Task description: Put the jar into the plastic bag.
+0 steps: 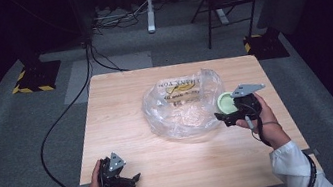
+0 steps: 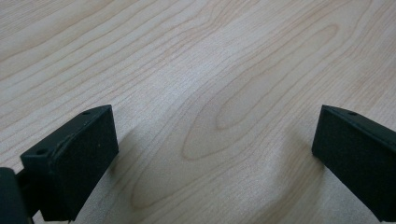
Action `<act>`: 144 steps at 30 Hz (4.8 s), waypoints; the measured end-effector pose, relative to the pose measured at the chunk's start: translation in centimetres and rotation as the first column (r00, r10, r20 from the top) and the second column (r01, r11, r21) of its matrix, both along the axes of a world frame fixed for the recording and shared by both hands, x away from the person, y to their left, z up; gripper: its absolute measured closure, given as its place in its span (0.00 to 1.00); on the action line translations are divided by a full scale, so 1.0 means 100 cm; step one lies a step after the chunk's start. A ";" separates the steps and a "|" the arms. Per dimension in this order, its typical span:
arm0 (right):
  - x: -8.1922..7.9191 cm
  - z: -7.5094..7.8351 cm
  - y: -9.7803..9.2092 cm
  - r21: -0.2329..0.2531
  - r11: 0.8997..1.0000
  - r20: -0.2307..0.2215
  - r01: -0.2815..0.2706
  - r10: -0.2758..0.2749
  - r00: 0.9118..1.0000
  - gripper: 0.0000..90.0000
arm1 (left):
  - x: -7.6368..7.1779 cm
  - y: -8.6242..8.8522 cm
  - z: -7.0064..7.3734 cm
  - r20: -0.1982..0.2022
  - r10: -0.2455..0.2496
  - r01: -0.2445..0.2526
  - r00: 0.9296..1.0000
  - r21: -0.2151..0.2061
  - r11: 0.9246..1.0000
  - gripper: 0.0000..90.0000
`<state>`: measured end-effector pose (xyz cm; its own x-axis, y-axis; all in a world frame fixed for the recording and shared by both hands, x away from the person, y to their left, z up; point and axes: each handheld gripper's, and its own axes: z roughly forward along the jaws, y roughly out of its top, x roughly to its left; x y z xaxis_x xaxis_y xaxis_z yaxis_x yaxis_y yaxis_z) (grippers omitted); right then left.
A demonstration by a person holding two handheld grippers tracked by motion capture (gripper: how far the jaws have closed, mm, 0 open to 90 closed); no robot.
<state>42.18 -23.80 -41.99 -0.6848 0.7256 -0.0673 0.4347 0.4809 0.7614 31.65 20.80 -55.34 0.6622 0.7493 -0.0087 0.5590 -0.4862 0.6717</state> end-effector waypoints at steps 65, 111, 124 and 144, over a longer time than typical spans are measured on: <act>0.086 -0.074 0.118 -0.153 0.988 -0.129 -0.031 0.011 0.992 0.12 | 0.000 0.000 0.000 0.001 -0.004 0.004 1.000 0.002 1.000 0.00; 0.090 -0.093 0.114 -0.227 0.968 -0.253 -0.106 0.047 0.966 0.12 | 0.000 0.000 0.000 0.001 -0.008 0.008 1.000 0.000 1.000 0.00; 0.089 -0.089 0.114 -0.221 0.969 -0.251 -0.112 0.054 0.966 0.09 | 0.000 0.000 0.000 0.001 -0.008 0.008 1.000 -0.001 1.000 0.00; 0.078 -0.063 0.106 -0.218 0.969 -0.193 -0.115 0.073 0.978 0.04 | 0.000 0.000 0.000 0.001 -0.008 0.008 1.000 0.001 1.000 0.00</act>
<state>50.02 -13.17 -48.29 -0.7650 0.6377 -0.0899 0.5008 0.6768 0.5396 31.64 20.79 -55.34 0.6679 0.7442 -0.0079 0.5549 -0.4908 0.6718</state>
